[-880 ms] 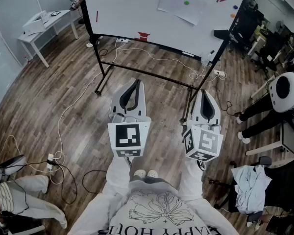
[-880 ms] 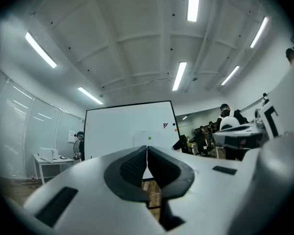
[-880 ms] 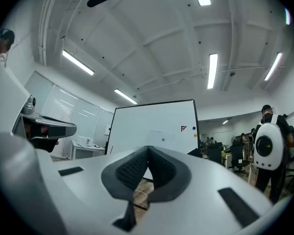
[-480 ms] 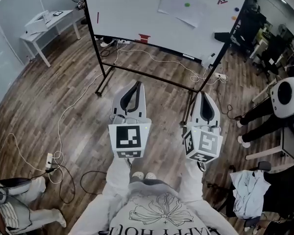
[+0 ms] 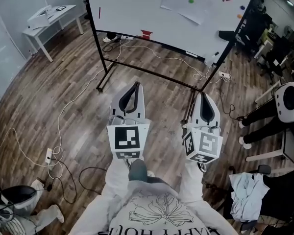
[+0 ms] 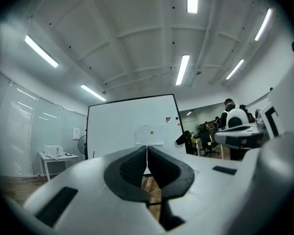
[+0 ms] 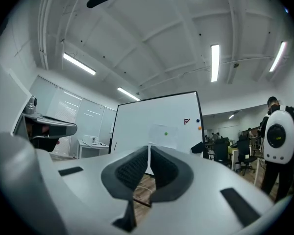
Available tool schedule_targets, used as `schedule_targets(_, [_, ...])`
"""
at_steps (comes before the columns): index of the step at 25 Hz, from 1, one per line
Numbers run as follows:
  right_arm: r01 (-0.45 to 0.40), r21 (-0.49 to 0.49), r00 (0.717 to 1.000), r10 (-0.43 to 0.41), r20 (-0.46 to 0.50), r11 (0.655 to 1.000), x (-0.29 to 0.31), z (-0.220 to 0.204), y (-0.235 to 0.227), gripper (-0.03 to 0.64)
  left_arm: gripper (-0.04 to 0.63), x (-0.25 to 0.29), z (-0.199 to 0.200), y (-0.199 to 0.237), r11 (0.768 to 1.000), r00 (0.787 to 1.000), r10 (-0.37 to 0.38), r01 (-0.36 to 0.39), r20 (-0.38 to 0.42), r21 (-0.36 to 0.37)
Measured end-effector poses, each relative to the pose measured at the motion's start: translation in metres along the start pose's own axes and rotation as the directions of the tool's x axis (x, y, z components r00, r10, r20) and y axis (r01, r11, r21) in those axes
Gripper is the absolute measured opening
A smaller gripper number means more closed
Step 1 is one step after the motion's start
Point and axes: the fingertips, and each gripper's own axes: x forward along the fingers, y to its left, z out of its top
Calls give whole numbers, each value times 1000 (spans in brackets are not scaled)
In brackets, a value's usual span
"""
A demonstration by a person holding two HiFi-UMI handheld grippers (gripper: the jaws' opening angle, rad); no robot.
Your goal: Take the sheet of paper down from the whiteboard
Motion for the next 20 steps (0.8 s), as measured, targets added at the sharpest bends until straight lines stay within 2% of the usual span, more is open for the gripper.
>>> schedule_targets(7, [9, -4, 1000, -9, -11, 1000, 44, -15, -6, 4, 6, 46, -16, 11, 1000, 1000, -5, 5, -4, -16])
schedule_targets(20, [76, -17, 997, -76, 20, 997, 195, -12, -13, 5, 6, 203, -15, 61, 996, 995, -88, 88, 40, -9])
